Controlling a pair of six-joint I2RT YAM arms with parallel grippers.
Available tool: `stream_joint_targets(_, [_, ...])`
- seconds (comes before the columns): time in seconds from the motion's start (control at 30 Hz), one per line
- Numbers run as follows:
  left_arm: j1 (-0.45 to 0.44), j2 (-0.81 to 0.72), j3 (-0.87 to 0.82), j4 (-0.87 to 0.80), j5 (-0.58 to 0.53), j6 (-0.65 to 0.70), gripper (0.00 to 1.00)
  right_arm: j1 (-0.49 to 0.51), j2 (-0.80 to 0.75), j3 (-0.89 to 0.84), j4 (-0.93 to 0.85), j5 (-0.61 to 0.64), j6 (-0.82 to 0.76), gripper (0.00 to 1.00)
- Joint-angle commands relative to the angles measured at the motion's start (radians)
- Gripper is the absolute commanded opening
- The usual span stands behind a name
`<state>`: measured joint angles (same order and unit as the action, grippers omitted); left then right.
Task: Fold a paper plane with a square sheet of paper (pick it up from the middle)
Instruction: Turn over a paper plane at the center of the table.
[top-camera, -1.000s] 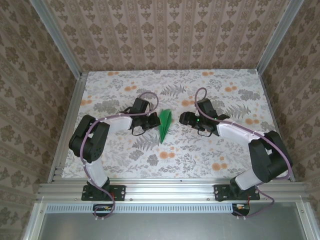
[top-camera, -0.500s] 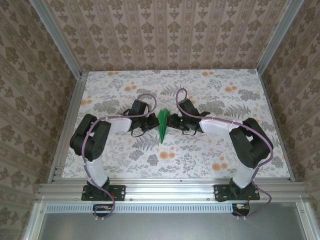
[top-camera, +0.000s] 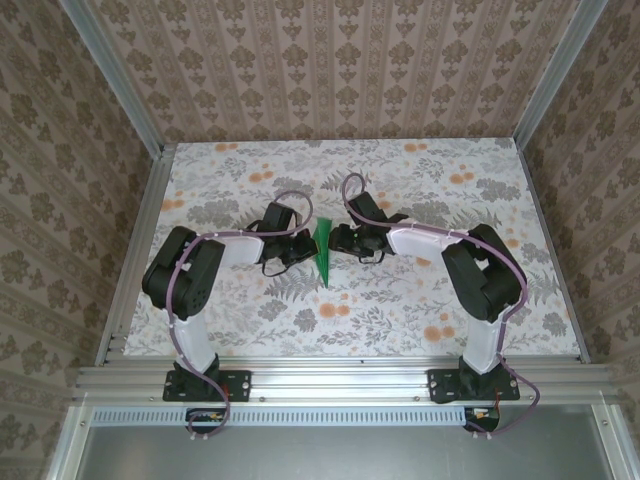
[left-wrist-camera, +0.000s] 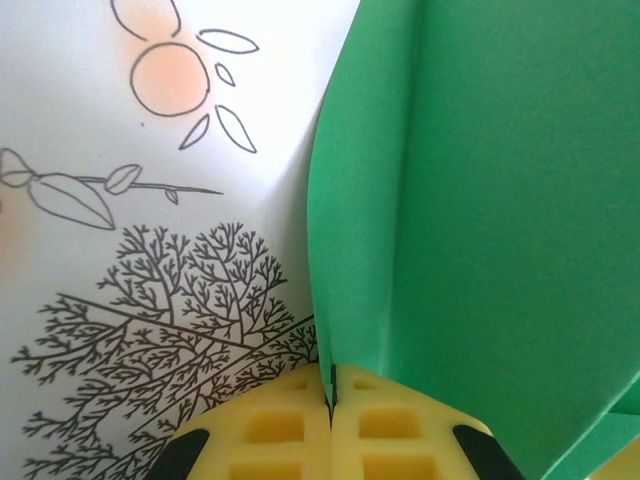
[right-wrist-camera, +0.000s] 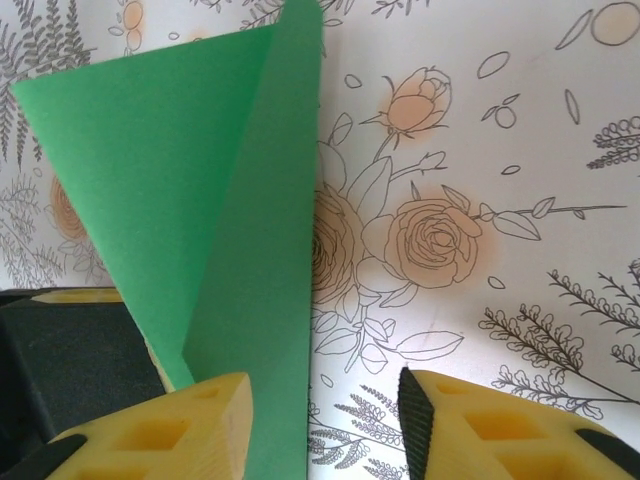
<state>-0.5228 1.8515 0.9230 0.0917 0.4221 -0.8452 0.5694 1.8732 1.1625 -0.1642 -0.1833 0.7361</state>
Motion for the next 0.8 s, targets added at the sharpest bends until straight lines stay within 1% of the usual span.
stream_joint_targets(0.0, [0.005,0.009,0.005,-0.039,-0.006,0.019,0.03,-0.002,-0.042,-0.012,0.042,-0.043,-0.032,0.49])
stream_joint_targets(0.1, [0.004,0.014,0.013,-0.046,-0.004,0.024,0.03,-0.002,-0.082,-0.027,0.074,-0.051,-0.049,0.52])
stream_joint_targets(0.27, [0.004,0.022,0.019,-0.048,0.001,0.024,0.03,-0.002,-0.036,0.027,0.012,-0.053,-0.067,0.51])
stream_joint_targets(0.4, [0.004,0.02,0.018,-0.054,-0.003,0.023,0.03,-0.002,0.012,0.078,-0.044,-0.04,-0.069,0.44])
stream_joint_targets(0.53, [0.004,0.02,0.018,-0.058,-0.005,0.023,0.03,-0.002,0.054,0.128,-0.105,-0.022,-0.087,0.41])
stream_joint_targets(0.67, [0.004,0.021,0.017,-0.056,-0.007,0.022,0.03,-0.002,0.083,0.159,-0.158,-0.007,-0.099,0.34])
stream_joint_targets(0.77, [0.006,0.02,0.014,-0.058,-0.009,0.015,0.04,-0.003,0.084,0.159,-0.183,0.02,-0.102,0.28])
